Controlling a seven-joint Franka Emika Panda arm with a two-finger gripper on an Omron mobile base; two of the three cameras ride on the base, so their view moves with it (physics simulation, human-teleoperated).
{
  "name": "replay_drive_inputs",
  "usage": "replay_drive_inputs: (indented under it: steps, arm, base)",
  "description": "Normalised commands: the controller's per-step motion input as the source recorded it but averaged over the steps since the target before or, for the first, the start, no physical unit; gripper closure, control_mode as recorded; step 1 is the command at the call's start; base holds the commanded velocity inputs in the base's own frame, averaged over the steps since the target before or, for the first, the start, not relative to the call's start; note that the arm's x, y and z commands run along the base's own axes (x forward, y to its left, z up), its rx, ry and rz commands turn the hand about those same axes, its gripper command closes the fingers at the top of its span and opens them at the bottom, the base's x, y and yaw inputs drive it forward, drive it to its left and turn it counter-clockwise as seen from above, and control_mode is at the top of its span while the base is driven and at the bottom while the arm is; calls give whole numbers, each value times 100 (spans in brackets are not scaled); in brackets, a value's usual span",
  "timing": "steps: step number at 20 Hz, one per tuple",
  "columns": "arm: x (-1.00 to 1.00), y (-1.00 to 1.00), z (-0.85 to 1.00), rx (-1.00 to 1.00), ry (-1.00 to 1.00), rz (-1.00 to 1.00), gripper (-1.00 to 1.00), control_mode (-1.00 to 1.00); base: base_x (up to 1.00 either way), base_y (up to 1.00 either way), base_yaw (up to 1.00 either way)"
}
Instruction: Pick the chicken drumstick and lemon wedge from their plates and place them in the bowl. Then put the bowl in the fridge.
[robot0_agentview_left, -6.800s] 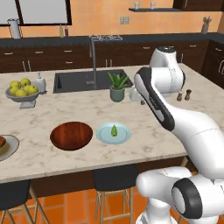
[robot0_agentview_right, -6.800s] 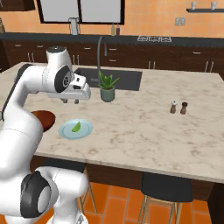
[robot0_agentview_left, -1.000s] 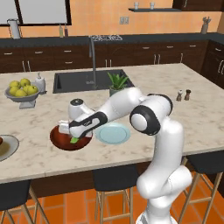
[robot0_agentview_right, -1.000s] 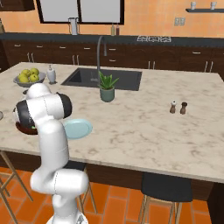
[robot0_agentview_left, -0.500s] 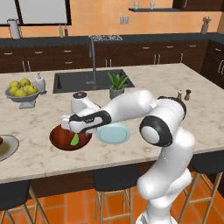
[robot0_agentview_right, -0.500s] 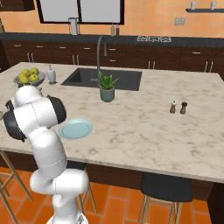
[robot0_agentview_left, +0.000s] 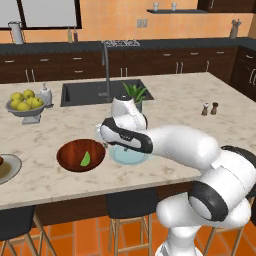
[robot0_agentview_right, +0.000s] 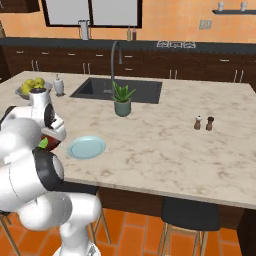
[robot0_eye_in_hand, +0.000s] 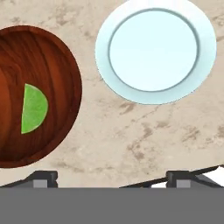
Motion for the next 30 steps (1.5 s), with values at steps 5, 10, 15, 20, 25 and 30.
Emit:
replay_drive_inputs:
  steps: [5, 10, 15, 20, 25, 30]
  arm:
    - [-61, -100, 38, -7, -3, 16, -100, -100]
    - [-49, -99, 30, -12, -3, 6, -100, -100]
    - [-18, -91, 16, 0, 1, 1, -100, -100]
    - [0, -9, 3, 0, 3, 0, -100, 100]
    - [0, 0, 0, 0, 0, 0, -100, 100]
    - [0, 0, 0, 0, 0, 0, -100, 100]
  base:
    - [0, 0, 0]
    - [0, 0, 0]
    - [0, 0, 0]
    - [-10, 35, 0]
    - [-31, 100, 0]
    - [-98, 100, 0]
